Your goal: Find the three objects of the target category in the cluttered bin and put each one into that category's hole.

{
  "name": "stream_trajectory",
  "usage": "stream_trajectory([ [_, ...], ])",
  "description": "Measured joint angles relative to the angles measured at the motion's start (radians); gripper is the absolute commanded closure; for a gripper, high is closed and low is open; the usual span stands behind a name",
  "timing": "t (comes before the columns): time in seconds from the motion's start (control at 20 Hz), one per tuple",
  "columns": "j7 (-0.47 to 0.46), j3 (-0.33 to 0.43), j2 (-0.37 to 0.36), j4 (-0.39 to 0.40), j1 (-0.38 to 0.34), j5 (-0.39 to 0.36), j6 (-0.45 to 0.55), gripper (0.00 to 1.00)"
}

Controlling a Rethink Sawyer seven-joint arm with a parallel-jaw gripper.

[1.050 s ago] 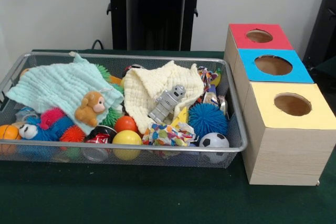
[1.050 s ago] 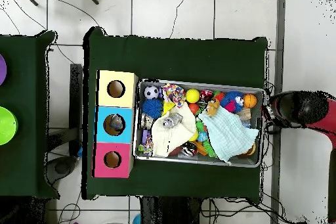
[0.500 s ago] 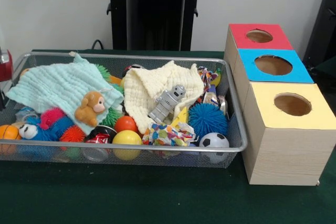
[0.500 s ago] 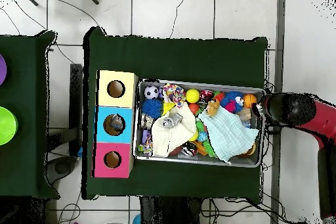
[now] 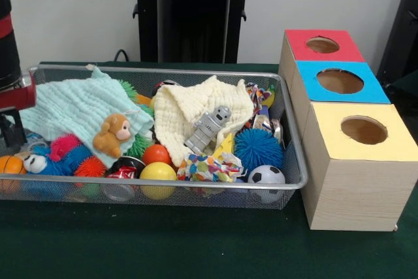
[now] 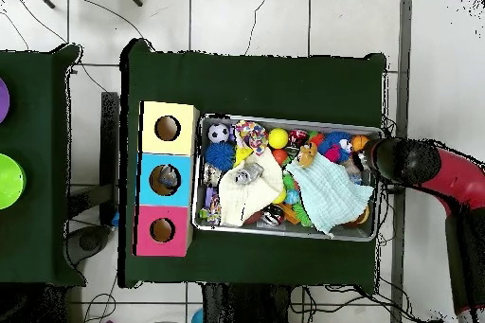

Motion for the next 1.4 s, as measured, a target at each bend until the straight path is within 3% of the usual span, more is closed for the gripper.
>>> stream_trajectory([
  [0.65, 0.000, -0.011, 0.063, -0.004, 0.014, -0.016, 0.003, 1.00],
  [0.7, 0.000, -0.015, 0.067, -0.007, 0.018, -0.019, 0.008, 0.00],
  [1.4, 0.000, -0.045, 0.079, -0.081, 0.077, -0.065, 0.117, 0.00],
])
